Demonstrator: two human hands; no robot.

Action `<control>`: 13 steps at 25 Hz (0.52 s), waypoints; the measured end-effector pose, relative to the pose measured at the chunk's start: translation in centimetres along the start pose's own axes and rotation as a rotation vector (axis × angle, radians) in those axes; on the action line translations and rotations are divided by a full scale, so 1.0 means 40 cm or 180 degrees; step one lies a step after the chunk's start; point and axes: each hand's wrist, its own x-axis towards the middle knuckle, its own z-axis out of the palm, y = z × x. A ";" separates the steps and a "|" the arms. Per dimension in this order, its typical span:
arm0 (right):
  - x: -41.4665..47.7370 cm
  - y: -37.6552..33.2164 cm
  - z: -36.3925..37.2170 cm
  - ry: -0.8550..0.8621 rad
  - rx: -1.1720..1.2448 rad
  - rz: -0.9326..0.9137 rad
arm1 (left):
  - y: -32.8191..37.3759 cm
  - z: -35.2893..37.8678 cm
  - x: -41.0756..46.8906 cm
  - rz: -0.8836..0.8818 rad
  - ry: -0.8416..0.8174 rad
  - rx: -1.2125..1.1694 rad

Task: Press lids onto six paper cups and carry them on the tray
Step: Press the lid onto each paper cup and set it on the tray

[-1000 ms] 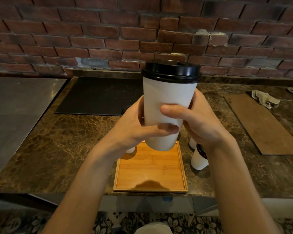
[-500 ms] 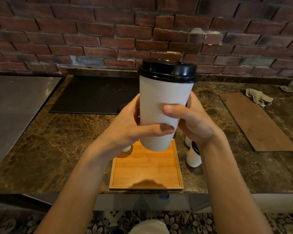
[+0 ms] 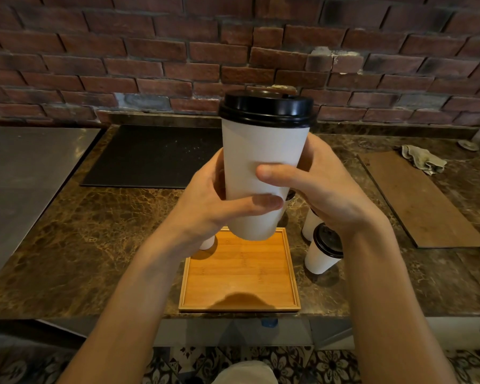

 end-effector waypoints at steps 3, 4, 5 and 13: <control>-0.001 -0.012 0.009 0.0223 -0.0252 -0.0043 | 0.004 0.002 0.002 0.0090 0.0165 0.0096; -0.001 -0.015 0.016 0.0293 -0.0291 -0.0048 | 0.005 0.004 0.002 0.0109 0.0210 0.0112; -0.001 -0.018 0.023 0.0368 -0.0329 -0.0047 | 0.005 0.005 0.002 0.0121 0.0255 0.0132; -0.006 -0.013 0.084 0.1184 -0.0890 -0.0040 | -0.011 0.008 0.007 0.0126 0.0492 0.0298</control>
